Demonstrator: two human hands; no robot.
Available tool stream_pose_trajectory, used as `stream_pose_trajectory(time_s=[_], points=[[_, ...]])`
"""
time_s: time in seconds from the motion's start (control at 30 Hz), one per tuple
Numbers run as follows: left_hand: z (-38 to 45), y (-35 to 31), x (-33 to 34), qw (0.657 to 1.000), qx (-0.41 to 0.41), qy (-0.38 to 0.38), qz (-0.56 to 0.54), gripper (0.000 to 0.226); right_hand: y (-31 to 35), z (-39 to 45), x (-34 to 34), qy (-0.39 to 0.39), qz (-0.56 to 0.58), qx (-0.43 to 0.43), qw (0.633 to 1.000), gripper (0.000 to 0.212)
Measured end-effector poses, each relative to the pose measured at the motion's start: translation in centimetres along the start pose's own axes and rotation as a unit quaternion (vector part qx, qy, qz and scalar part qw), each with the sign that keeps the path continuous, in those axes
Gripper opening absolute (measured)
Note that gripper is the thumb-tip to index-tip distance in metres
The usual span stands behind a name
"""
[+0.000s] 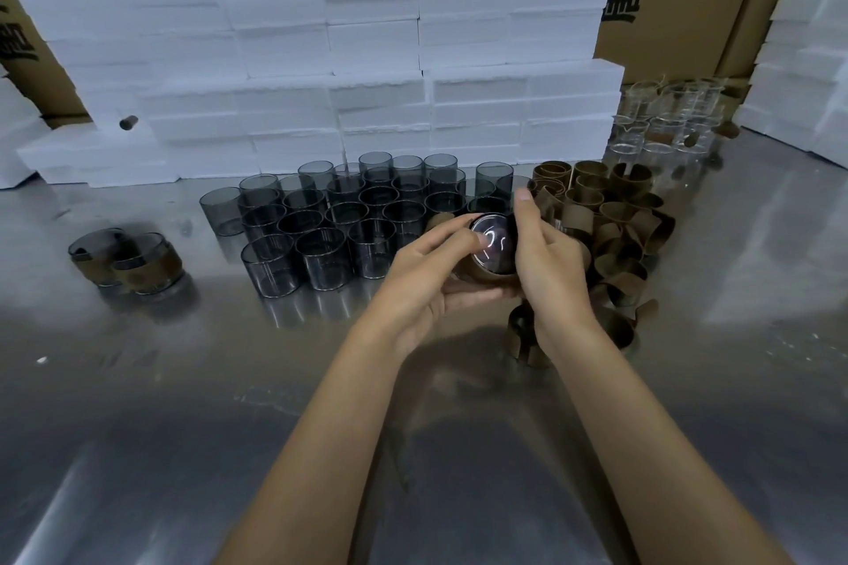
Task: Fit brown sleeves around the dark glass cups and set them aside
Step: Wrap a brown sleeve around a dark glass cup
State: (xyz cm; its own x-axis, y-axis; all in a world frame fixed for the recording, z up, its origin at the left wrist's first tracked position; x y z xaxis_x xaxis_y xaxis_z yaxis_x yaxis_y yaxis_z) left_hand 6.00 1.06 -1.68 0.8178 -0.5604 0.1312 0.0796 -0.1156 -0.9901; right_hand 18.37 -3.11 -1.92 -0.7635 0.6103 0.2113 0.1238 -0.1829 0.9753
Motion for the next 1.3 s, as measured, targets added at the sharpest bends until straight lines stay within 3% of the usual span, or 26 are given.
stream_pose_trajectory(time_s=[0.27,0.37,0.47,0.57,0.67,0.77,0.87,0.93,1.07,1.2,1.3], points=[[0.1,-0.1,0.0,0.998,0.0,0.062,0.011,0.049,0.3,0.1,-0.3,-0.008,0.055,-0.029,0.998,0.056],[0.0,-0.1,0.0,0.997,0.004,0.083,0.0,0.067,0.4,0.0,-0.2,-0.002,0.106,0.008,0.994,0.054],[0.1,-0.1,0.0,0.996,0.011,0.092,0.0,0.067,0.3,-0.1,-0.2,0.022,0.149,0.058,0.987,0.044],[0.3,-0.3,-0.3,0.998,0.012,0.059,-0.01,0.063,0.3,0.1,-0.2,0.047,0.182,0.088,0.978,0.031],[0.4,-0.6,-0.6,1.0,0.003,0.014,0.022,0.062,0.2,0.0,0.2,0.058,0.164,0.07,0.982,0.032],[0.3,-0.7,-1.1,0.991,-0.027,-0.087,0.1,0.055,-0.2,-0.4,1.0,0.082,0.104,0.048,0.99,0.034],[0.1,-0.6,-1.7,0.971,-0.045,-0.167,0.165,0.036,-0.5,-0.9,1.7,0.15,0.088,0.096,0.98,0.031],[0.1,-0.4,-1.8,0.971,-0.059,-0.181,0.145,0.026,-0.2,-1.1,1.8,0.17,0.098,0.109,0.975,0.027],[-0.1,-0.5,-1.3,0.975,-0.067,-0.16,0.135,0.023,0.0,-1.2,1.5,0.14,0.137,0.112,0.974,0.039],[-0.1,-1.0,-0.5,0.96,0.055,-0.176,0.212,0.049,-0.1,-1.5,1.4,0.128,0.183,0.142,0.964,0.043],[-0.5,-1.2,0.3,0.951,0.109,-0.196,0.212,0.054,-0.1,-1.6,1.5,0.092,0.189,0.132,0.969,0.05]])
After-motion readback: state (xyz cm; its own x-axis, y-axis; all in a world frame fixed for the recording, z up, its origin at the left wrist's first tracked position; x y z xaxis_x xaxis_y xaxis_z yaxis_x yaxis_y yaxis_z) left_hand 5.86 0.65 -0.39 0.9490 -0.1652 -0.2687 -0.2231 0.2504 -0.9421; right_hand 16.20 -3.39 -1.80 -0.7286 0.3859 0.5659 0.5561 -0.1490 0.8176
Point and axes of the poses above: each hand's wrist, its own z-axis towards the middle knuckle, its own x-axis out of the palm, y = z × x, the point moved 3 cm from there along z, towards the middle knuckle, and after that the axes turned 12 degrees about z, right-handed, at the moved point
